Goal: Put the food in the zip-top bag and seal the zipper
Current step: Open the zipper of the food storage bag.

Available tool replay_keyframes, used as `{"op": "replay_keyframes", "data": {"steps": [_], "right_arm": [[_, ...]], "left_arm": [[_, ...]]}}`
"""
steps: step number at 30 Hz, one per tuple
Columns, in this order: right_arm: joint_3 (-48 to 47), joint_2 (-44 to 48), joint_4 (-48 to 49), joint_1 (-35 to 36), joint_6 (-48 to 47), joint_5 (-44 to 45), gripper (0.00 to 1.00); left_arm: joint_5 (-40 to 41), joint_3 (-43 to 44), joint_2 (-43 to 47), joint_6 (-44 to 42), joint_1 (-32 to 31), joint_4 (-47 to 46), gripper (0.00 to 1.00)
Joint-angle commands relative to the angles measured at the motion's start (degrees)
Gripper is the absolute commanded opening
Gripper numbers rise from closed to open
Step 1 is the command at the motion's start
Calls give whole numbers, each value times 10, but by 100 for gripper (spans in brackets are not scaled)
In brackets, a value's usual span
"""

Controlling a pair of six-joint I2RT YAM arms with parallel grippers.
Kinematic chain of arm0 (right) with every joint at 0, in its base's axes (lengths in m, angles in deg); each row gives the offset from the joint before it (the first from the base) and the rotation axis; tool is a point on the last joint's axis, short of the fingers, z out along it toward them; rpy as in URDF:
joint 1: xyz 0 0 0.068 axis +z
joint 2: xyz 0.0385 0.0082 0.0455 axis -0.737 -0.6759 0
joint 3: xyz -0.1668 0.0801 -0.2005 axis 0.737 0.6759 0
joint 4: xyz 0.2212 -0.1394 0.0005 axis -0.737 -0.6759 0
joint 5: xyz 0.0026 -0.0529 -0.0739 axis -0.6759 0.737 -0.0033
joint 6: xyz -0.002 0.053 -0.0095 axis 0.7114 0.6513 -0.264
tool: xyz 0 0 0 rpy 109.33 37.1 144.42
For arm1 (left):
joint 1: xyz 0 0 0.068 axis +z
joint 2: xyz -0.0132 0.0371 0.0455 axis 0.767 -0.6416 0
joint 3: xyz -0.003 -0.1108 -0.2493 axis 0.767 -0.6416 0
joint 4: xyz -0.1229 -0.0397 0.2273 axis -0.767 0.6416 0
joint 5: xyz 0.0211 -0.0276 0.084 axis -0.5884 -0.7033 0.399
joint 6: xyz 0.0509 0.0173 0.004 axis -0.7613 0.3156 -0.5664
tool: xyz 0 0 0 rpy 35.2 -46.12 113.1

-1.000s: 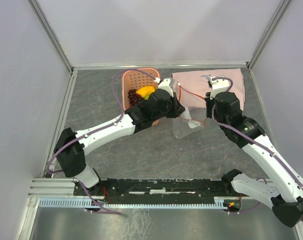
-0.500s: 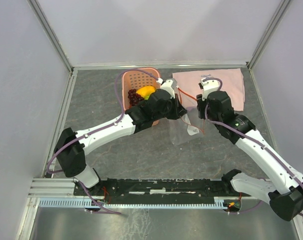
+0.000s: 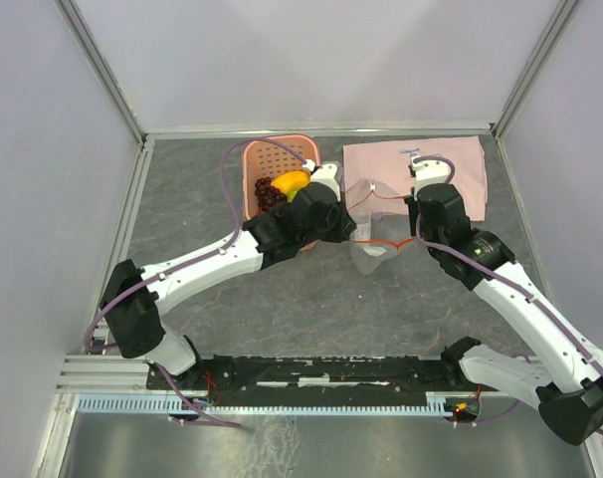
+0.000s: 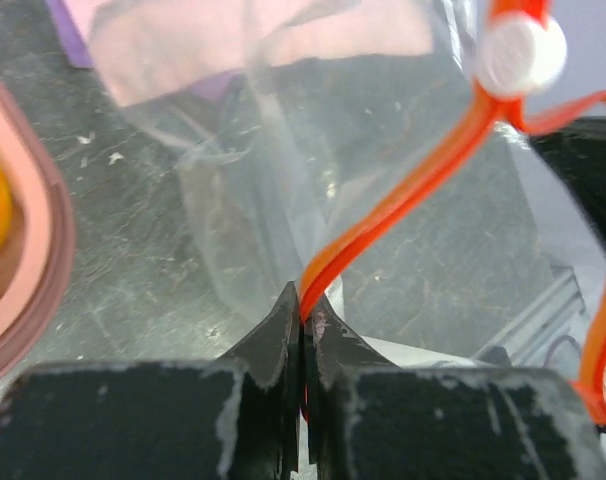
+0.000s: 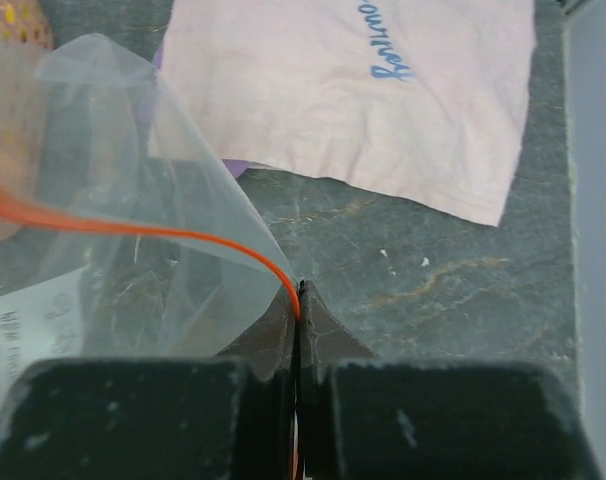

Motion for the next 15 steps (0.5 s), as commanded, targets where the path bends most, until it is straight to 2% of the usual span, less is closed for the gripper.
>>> {"op": "replay_keyframes", "data": {"steps": [1,3,7,15], "right_arm": [[-35,10,-29,1,-3,81,2],[-35,12,-29,1,-3,73,2],[-35,14,-19,2,-3,17,2],[-60,-5,-43,2,6,-31,2]], "left_arm": [[72,-15,38,-22,-2,27,3],[73,-14,34,-23,-2,27,3],[24,-4,20,-25,-1,-8,5],[-35,17,-12,-11,-2,-58,27]]}}
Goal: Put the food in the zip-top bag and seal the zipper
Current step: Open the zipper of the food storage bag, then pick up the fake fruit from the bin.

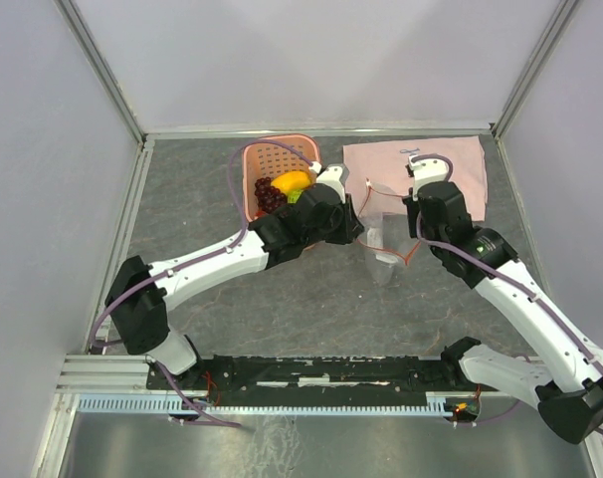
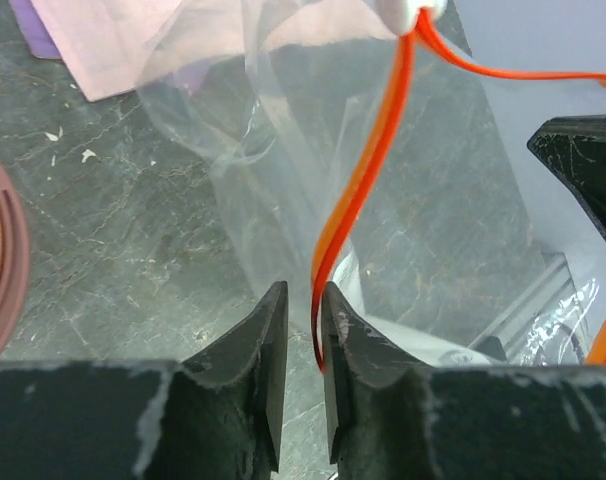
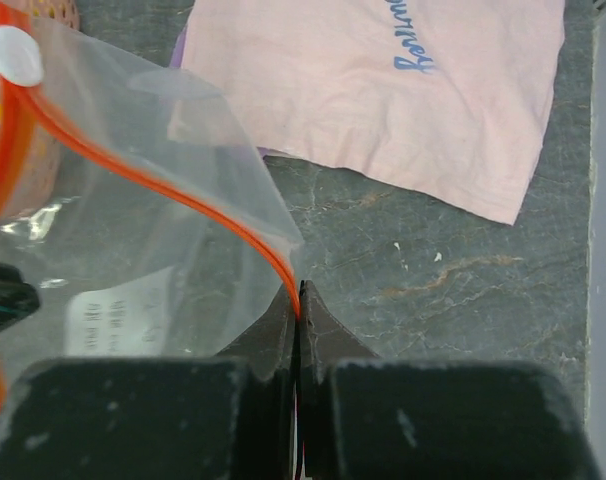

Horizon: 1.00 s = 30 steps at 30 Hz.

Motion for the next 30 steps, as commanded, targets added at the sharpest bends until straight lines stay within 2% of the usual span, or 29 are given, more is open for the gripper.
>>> {"op": "replay_keyframes", "data": {"steps": [1,6,10,15,21,27,30], "right_arm": [[-41,-3,-8,2,6,-19,2],[-61,-16,-41,6,-3,8,2],[-66,-26,-53,15,-10,38,2],[-60,-43,-44,32,-2,34,2],[-57,-70,-23,68,-2,44,2],[-57,-85,-10,89,-3,48,2],[-55,-88,-5,95,-2,52,2]], "left_arm": [[-30,28,-6,-8,-1,-47,31],[-52,10,9,3,-1,-81,44],[-36,4,31,-4,1,-73,54],[-5,-8,59,-13,9,-41,65],[28,-27,97,-17,44,26,66],[61,-29,127,-28,127,99,67],[73,-9,114,-38,161,141,68]]}}
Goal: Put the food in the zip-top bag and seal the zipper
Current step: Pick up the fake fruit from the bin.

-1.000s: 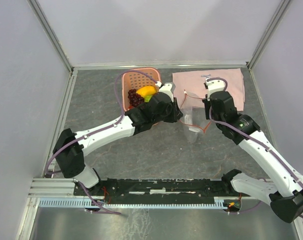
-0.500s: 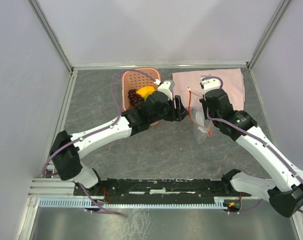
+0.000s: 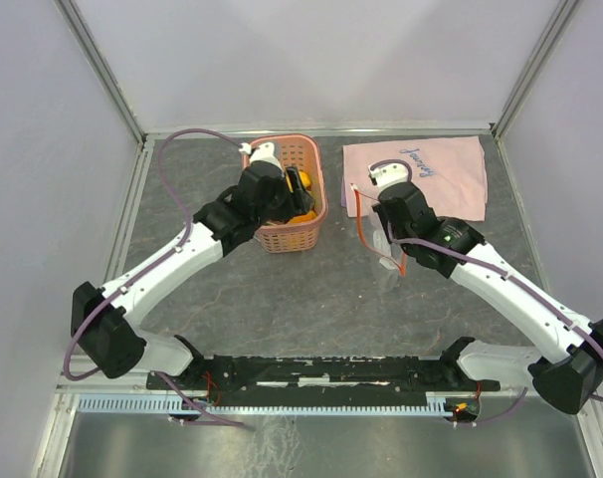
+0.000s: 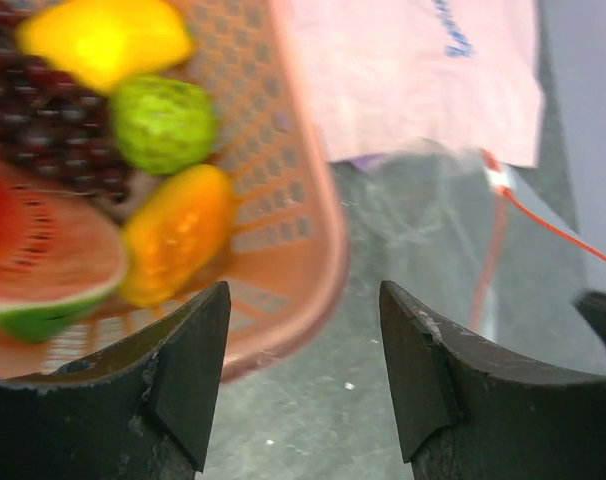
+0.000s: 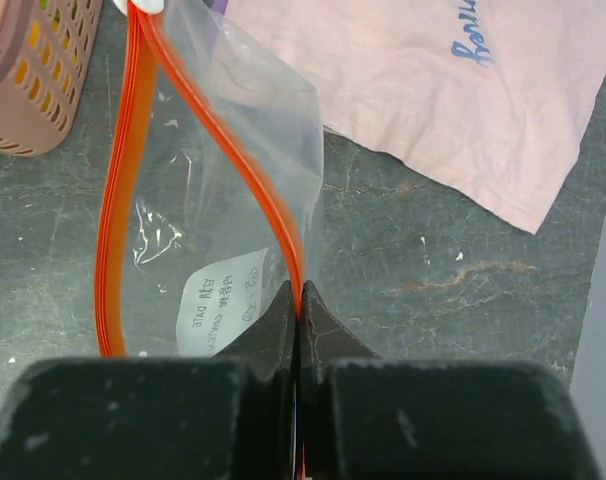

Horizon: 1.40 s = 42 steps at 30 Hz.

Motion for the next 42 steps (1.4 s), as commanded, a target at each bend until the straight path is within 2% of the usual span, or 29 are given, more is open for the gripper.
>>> {"op": "replay_keyframes", "data": {"steps": [1,8,13,21,31,38,42], "right_arm": [[-12,1,36,9,1,22,2],[-1,4,44,13,-1,27,2],[7,7,54,13,-3,27,2],[20,12,61,14,-4,33,2],[32,21,67,15,-5,34,2],[33,24,70,15,-6,35,2],[38,24,77,14,-6,34,2]], "left_arm": [[34,26,0,-36,44,69,68],[27,52,-53,-54,70,143,70],[51,74,-83,-80,92,208,71],[109,82,-87,-111,127,260,72],[129,90,-95,-149,165,281,73],[77,84,-84,-122,164,279,73],[83,61,-92,-102,164,273,73]]}}
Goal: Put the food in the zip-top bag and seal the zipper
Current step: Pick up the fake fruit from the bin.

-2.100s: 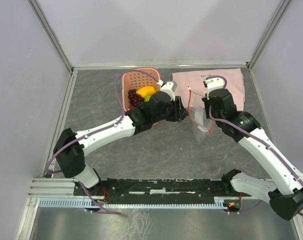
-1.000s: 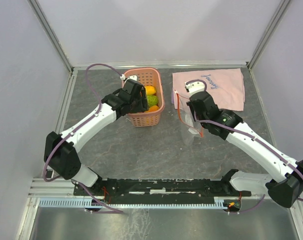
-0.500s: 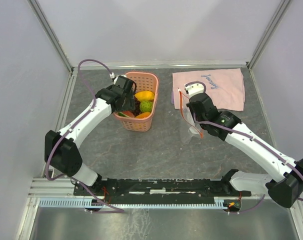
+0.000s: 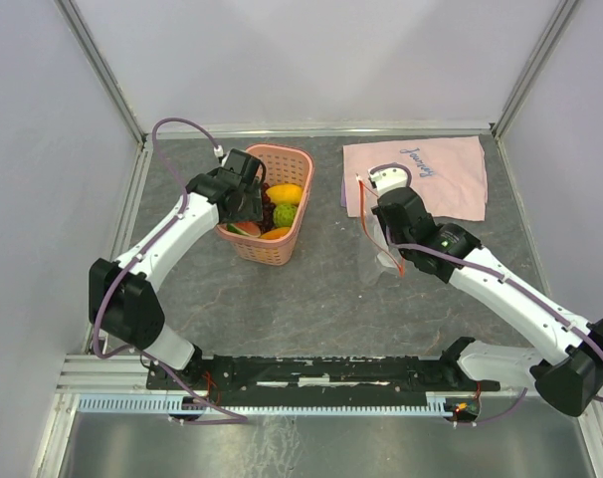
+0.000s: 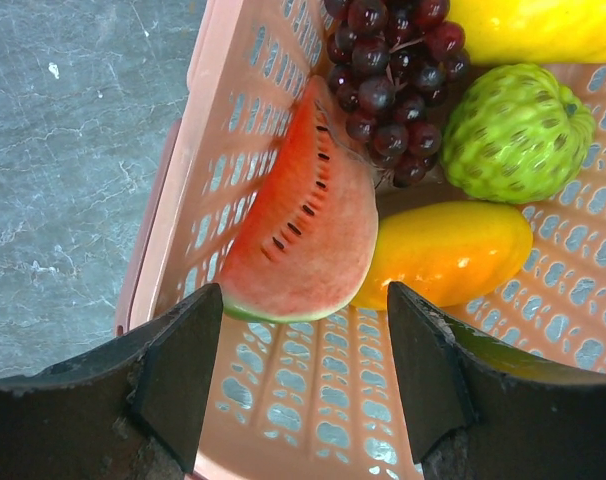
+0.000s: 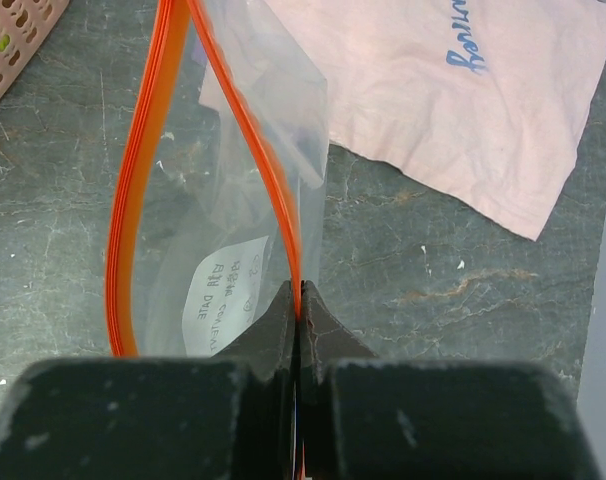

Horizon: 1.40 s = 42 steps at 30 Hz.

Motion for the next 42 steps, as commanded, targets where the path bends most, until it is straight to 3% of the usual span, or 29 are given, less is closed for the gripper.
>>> {"op": "replay_keyframes", "data": {"steps": [1,14,28,42], "right_arm": [[1,13,29,4,-4,14,2],[2,16,29,4,-7,12,2],[5,16,33,4,-8,13,2],[9,14,36,4,-6,8,2]], "left_arm": [[-11,-8,-3,20,-1,-5,73],[-95,11,5,26,-17,-48,73],[-11,52,-5,9,-19,14,74],[50,16,-46,33,-24,23,75]]}}
